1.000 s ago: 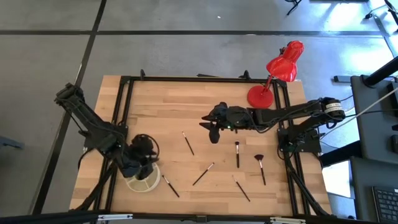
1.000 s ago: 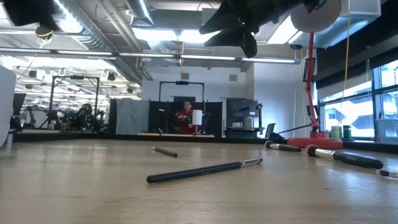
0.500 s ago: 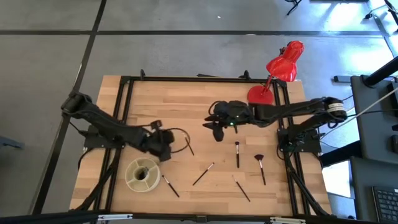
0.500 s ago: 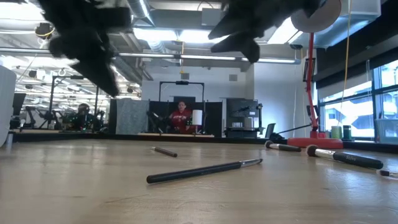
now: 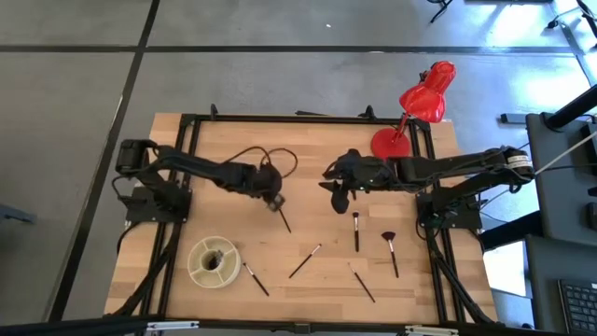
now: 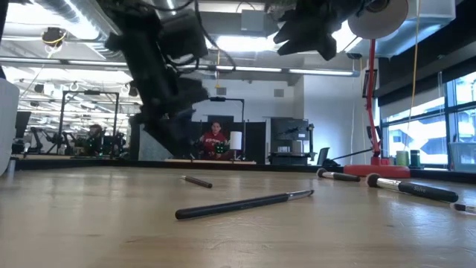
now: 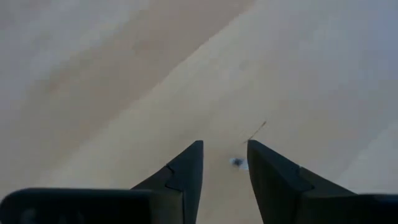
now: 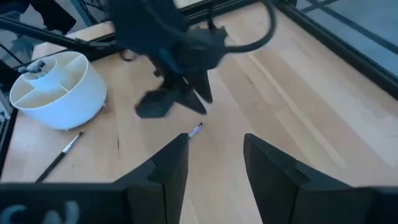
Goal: Put items in baskets/containers
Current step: Put the black eyeshadow brush into the white organizer
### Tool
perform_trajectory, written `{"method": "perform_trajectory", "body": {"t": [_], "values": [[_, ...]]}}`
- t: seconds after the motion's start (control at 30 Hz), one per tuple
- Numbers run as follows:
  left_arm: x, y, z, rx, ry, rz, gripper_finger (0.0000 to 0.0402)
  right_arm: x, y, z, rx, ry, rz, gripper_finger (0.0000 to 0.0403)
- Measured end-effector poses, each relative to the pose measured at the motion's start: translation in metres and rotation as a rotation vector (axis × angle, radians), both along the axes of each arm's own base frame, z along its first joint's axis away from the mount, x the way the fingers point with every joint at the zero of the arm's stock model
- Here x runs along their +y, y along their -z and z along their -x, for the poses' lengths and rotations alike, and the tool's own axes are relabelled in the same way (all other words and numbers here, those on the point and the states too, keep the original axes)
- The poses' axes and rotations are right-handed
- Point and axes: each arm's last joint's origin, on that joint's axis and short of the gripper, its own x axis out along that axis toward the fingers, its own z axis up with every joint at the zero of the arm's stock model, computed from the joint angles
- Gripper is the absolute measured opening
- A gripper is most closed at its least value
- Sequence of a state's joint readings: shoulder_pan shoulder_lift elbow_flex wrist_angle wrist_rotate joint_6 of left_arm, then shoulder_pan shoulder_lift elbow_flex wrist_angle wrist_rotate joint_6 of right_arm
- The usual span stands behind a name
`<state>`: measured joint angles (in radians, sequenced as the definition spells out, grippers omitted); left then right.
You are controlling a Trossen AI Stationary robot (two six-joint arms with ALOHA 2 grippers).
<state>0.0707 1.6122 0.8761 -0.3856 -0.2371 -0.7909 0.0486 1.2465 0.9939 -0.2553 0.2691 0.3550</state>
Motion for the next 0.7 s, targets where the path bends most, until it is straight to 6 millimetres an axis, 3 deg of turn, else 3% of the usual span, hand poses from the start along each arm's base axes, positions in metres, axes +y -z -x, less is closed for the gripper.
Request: {"method": "perform_trajectory", "body": {"t": [0.1, 0.17, 0.47, 0.7], "values": [[0.009, 0.005, -0.001, -0.060, -0.254, 0.169, 0.0125, 0.000, 0.000, 0.000, 0.001, -0.003, 0.005, 0.0153], [0.011, 0.008, -0.001, -0.074, -0.334, 0.224, 0.0127, 0.000, 0.000, 0.000, 0.002, -0.006, 0.013, 0.0153], [0.009, 0.026, -0.008, -0.055, -0.415, 0.384, 0.0130, 0.000, 0.000, 0.000, 0.007, -0.010, 0.020, 0.0153], [0.005, 0.034, -0.010, -0.026, -0.437, 0.364, 0.0127, 0.000, 0.001, 0.000, 0.011, -0.010, 0.021, 0.0153]]}}
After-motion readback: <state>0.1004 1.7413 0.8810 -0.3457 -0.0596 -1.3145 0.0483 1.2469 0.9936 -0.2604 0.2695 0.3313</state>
